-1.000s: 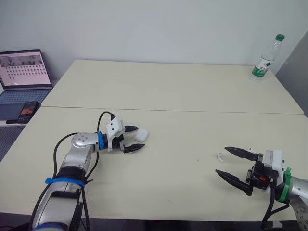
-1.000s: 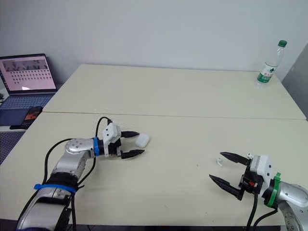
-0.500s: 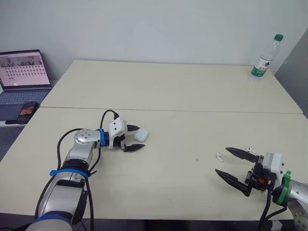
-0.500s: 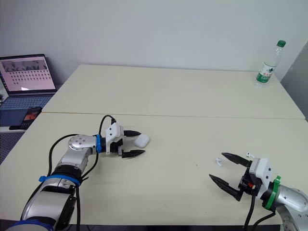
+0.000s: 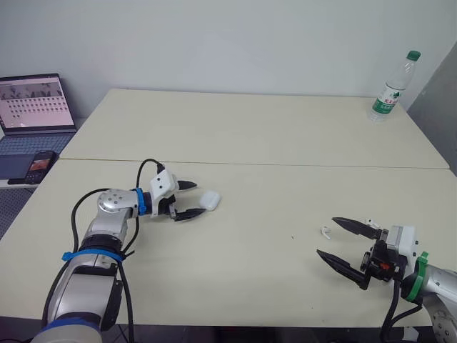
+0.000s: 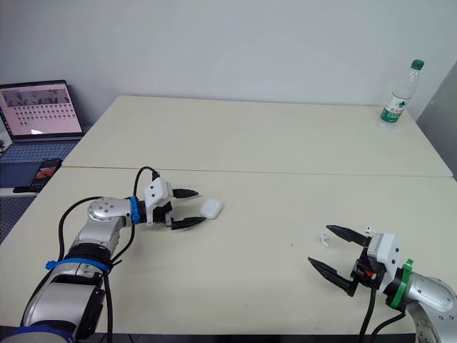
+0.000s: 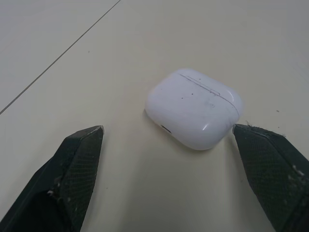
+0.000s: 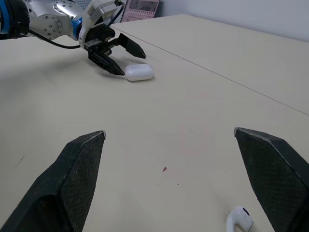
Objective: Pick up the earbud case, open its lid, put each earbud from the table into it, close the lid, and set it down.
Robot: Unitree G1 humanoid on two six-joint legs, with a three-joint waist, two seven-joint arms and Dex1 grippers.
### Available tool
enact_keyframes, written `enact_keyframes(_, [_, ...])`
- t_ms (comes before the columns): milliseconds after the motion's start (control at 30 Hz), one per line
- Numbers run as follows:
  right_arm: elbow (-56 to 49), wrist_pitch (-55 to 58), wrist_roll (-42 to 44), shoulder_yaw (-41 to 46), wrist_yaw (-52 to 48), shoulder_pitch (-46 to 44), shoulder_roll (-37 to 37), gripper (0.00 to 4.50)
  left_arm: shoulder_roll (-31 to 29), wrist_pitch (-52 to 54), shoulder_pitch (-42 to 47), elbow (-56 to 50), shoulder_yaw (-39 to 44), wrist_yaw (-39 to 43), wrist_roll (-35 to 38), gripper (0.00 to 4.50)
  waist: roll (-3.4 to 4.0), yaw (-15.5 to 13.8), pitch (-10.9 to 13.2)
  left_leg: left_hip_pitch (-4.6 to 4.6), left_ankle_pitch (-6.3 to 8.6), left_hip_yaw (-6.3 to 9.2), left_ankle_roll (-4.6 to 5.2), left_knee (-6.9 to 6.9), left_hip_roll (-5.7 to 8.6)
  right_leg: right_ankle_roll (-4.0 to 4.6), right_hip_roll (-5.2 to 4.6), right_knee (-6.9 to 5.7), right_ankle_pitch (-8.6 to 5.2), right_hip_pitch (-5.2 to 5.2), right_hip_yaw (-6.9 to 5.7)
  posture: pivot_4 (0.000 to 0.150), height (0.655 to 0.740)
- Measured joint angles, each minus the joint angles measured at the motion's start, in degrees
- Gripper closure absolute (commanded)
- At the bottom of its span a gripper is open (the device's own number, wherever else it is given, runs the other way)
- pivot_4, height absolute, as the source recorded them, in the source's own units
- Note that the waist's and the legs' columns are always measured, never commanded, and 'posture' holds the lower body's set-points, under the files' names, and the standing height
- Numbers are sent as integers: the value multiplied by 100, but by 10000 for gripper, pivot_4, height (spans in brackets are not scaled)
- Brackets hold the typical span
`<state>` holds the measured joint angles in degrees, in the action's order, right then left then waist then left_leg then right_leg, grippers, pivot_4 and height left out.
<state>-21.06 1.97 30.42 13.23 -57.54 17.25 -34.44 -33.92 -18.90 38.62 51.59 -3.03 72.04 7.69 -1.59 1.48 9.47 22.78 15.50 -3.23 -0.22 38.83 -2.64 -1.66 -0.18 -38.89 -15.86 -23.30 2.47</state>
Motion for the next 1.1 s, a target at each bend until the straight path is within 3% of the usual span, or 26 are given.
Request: enact_keyframes(1100, [7, -129, -7, -12, 38, 57, 64, 0, 639, -526, 562, 899, -10, -553, -508, 155, -1, -3, 0, -1, 0, -1, 0, 3, 3, 0, 1, -4, 1, 0, 1, 1500, 7362])
